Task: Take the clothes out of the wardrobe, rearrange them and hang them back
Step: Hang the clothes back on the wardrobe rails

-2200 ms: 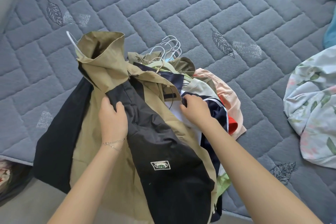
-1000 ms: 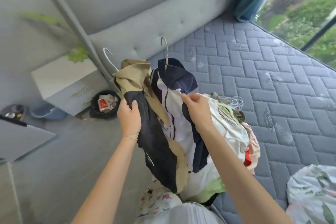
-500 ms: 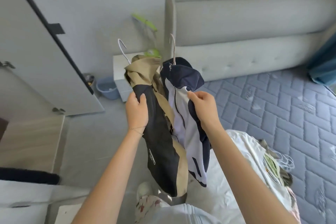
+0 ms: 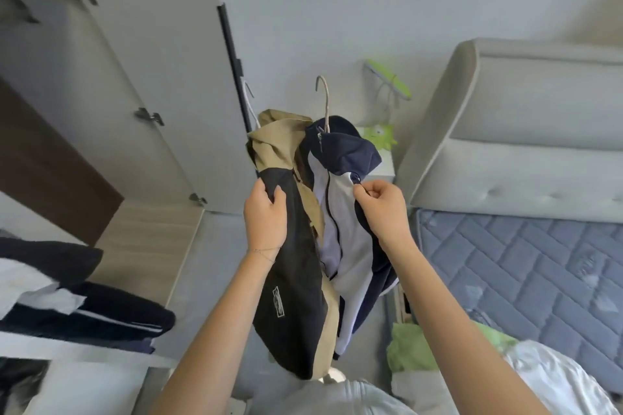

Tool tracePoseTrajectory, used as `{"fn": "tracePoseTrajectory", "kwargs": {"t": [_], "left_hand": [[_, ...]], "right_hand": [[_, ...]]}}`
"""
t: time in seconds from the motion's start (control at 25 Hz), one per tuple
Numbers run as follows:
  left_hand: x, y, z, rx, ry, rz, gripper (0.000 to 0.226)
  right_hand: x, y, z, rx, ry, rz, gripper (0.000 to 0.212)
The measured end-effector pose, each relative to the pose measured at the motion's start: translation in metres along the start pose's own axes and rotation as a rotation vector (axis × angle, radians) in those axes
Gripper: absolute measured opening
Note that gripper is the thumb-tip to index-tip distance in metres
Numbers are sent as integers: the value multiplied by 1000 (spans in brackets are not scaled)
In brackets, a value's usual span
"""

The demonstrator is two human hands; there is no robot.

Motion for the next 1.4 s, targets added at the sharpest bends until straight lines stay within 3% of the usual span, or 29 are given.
{"fn": "tracePoseTrajectory", "kwargs": {"t": [0.2, 0.44, 0.6, 0.8, 1.0, 1.4], "left_hand": [[-43, 63, -31, -87, 1, 158, 18], [-77, 153, -65, -229, 79, 382, 35], [-95, 190, -73, -262, 87, 553, 18], [-133, 233, -87, -302, 61, 692, 13], [-171, 282, -122, -336, 39, 784, 14], [-257, 390, -195, -383, 51, 821, 17]], "right_hand": [[85, 62, -26, -39, -9, -184, 35], [189, 145, -70, -155, -41, -443, 26], [248, 183, -101, -210, -30, -620, 26], [320, 215, -139, -307, -56, -766, 30], [397, 243, -164, -355, -57, -836, 33], [553, 290, -217, -353, -42, -816, 33]]}}
Point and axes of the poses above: each hand's wrist, its own y-axis towards the middle knuckle, its own x-axis out of the palm, z = x × y, the point moved 3 cm from there along y, towards the middle knuckle, and after that the axes turned 4 degrees about -z, right-handed, at the moved point
